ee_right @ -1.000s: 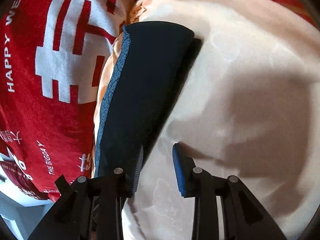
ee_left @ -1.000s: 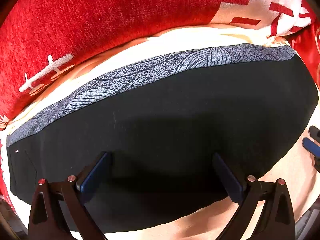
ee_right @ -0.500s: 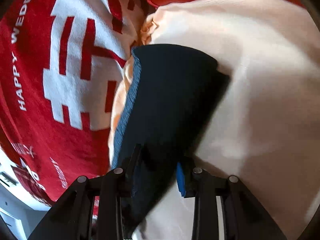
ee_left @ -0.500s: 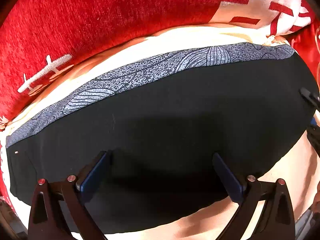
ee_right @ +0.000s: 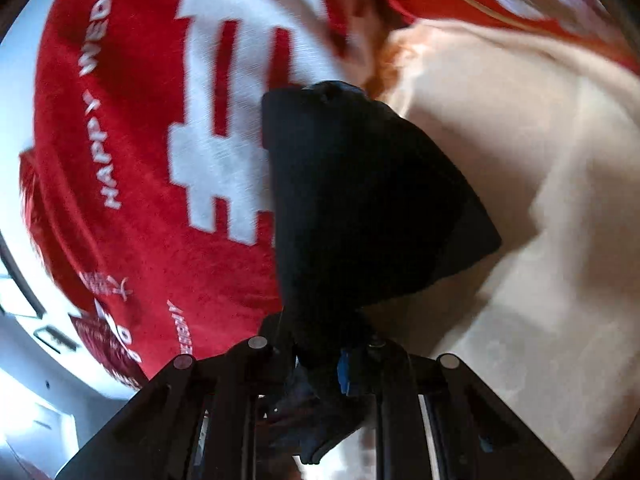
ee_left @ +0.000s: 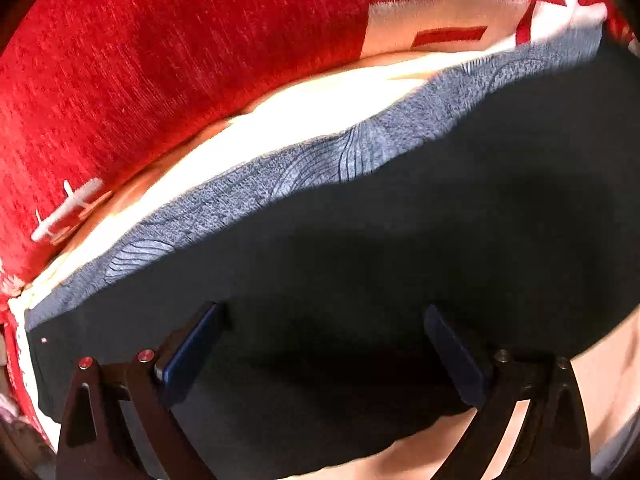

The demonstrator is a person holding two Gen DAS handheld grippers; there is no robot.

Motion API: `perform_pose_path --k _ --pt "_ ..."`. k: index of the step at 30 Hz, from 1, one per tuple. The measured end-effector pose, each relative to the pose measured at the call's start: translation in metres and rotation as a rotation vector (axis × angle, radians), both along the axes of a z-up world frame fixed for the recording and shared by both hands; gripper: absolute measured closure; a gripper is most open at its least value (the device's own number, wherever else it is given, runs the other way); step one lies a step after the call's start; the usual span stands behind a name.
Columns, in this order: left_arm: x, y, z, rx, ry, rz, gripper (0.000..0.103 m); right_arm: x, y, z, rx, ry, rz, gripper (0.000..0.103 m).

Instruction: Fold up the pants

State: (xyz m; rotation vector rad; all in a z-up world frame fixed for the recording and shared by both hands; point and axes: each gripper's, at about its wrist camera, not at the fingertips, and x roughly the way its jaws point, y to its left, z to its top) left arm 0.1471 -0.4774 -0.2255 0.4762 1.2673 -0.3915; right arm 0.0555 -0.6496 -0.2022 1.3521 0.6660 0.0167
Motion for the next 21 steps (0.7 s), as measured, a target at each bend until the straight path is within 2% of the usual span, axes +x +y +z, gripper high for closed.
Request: perform_pose_path --k 4,6,8,10,14,17,21 --pt "-0.002 -0.002 0.001 0.002 -0.021 -0.049 0.001 0.012 0.018 0.023 -0.107 0.005 0.084 0.086" --pt "0.008 0.007 0.002 -0.05 0.043 -0.03 0.001 0.018 0.026 0.034 -0.163 0.016 0.117 0.086" --pt "0.02 0.025 0.004 -0.118 0.121 0.033 0.001 0.024 0.036 0.048 -0.224 0.026 0.149 0.086" --pt "0.025 0.045 0.012 -0.165 0.132 0.069 0.001 0.027 0.046 0.064 -0.29 0.037 0.179 0.086" --pt "0.031 0.099 0.037 -0.226 0.117 0.09 0.001 0.044 0.09 0.098 -0.5 0.081 0.286 0.086" --pt "0.036 0.142 0.051 -0.221 0.098 0.114 0.001 0.057 0.137 0.116 -0.671 0.118 0.364 0.086" --pt "0.042 0.207 0.055 -0.176 0.095 0.186 0.001 0.079 0.203 0.12 -0.829 0.155 0.447 0.085"
